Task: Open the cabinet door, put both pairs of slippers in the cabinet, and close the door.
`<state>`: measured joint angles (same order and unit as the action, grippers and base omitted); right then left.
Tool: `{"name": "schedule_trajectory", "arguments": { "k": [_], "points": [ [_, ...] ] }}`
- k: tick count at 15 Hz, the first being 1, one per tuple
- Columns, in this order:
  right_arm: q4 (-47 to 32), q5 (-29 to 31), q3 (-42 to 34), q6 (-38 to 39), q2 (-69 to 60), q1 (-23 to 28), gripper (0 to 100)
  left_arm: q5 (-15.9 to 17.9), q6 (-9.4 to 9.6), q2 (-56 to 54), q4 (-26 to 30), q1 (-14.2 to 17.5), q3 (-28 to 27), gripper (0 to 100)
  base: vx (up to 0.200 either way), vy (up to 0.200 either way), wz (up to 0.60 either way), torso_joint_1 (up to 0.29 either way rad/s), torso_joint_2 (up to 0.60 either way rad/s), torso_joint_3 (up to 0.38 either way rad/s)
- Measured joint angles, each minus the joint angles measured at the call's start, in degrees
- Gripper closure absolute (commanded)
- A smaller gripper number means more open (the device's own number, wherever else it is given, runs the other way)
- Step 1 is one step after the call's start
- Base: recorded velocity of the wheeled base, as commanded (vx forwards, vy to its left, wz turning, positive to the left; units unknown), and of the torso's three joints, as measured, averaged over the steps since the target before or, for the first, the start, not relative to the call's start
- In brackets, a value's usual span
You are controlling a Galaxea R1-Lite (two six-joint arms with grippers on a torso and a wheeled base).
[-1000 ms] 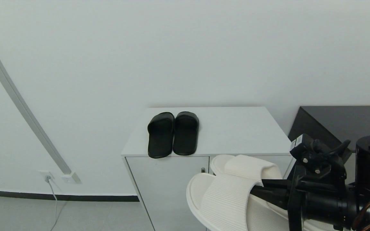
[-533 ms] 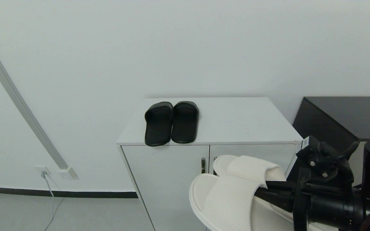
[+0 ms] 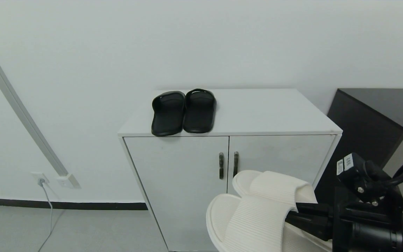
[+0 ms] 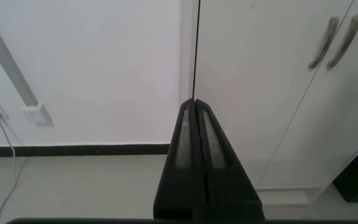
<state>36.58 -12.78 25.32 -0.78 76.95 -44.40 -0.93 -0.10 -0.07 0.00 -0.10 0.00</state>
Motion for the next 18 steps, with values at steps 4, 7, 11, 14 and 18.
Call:
{"name": "schedule_trajectory", "arguments": {
  "k": [4,7,11,14,18],
  "points": [
    [0.00,-0.20,-0.49,0.00,0.23,-0.06,100,0.06,-0.22,0.00,0.00,0.00,0.00,0,0.000,0.000,0.00,-0.170,0.50,0.321],
    [-0.02,-0.22,-0.66,0.00,0.48,-0.04,100,0.06,-0.55,0.00,0.00,0.02,0.00,0,0.000,0.000,0.00,-0.150,0.48,0.330],
    [-0.05,-0.27,-1.10,-0.09,0.59,-0.11,100,0.06,-0.34,0.00,0.00,0.00,0.00,0,0.000,0.000,0.00,-0.128,0.46,0.337],
    [-0.05,-0.30,-1.15,-0.09,0.73,-0.15,100,0.09,-0.23,0.00,0.00,0.00,0.00,0,0.000,0.000,0.00,-0.090,0.45,0.360],
    [0.00,-0.38,-1.34,-0.09,1.41,-0.15,100,0.17,-0.22,0.00,0.00,0.00,0.00,0,0.000,0.000,0.00,-0.033,0.44,0.392]
  ]
}}
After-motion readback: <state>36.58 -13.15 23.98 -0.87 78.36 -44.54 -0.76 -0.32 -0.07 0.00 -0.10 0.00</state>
